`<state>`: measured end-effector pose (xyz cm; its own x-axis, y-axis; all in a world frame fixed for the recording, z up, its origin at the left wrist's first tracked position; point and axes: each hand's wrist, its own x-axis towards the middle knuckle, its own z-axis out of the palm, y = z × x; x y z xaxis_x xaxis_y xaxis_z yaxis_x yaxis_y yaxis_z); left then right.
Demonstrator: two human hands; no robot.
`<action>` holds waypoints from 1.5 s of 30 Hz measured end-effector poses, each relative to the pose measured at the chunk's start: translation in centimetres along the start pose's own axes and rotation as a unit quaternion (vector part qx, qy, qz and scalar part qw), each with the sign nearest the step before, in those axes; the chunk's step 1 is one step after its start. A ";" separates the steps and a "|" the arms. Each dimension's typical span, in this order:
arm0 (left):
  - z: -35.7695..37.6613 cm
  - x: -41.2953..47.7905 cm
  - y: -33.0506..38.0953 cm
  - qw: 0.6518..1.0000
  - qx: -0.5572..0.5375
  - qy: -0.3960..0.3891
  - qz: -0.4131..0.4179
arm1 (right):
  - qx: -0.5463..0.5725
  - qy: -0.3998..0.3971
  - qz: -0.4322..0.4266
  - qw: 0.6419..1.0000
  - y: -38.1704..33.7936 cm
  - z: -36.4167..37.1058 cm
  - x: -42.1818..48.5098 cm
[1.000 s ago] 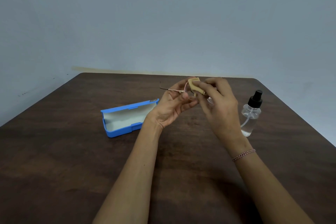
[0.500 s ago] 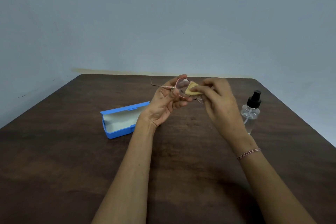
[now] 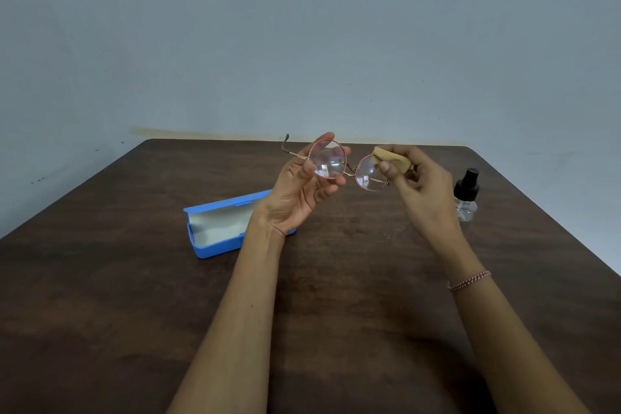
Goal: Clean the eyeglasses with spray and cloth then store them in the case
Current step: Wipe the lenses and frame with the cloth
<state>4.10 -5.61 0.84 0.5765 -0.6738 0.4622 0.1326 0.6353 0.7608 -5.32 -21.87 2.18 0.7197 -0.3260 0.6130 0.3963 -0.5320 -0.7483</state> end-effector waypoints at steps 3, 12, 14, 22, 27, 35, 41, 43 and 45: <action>0.2 0.3 -0.2 1.000 -0.010 0.018 0.004 | 0.102 -0.002 0.037 0.994 -0.1 0.1 0.2; 1.0 0.7 -1.7 0.997 0.054 0.050 -0.008 | 0.231 0.078 0.066 0.968 -0.3 0.3 0.3; 1.2 0.7 -2.2 0.996 0.068 0.048 -0.017 | 0.250 0.088 0.072 0.961 -0.4 0.4 0.2; 2.3 1.0 -3.2 0.995 0.072 0.056 -0.043 | 0.285 0.073 0.108 0.950 -0.4 1.6 -0.3; 2.5 1.0 -3.0 0.995 0.074 0.056 -0.045 | 0.247 0.089 0.099 0.960 -0.4 1.5 -0.4; 2.4 0.9 -2.6 0.996 0.073 0.037 -0.041 | 0.153 0.107 0.051 0.981 -0.7 1.3 -0.6; 2.2 0.9 -2.4 0.996 0.070 0.028 -0.042 | -0.036 0.117 -0.068 0.990 -0.9 2.0 -1.0; 1.9 1.0 -2.3 0.996 0.072 0.035 -0.038 | -0.115 0.113 -0.117 0.980 -0.8 2.4 -1.1; 1.7 1.1 -2.2 0.996 0.072 0.042 -0.028 | -0.149 0.109 -0.154 0.971 -0.9 2.6 -1.3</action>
<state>3.04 -8.41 0.43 0.6376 -0.6685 0.3829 0.0523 0.5335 0.8442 -5.09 -18.97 1.40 0.4420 -0.2556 0.8598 0.3683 -0.8223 -0.4338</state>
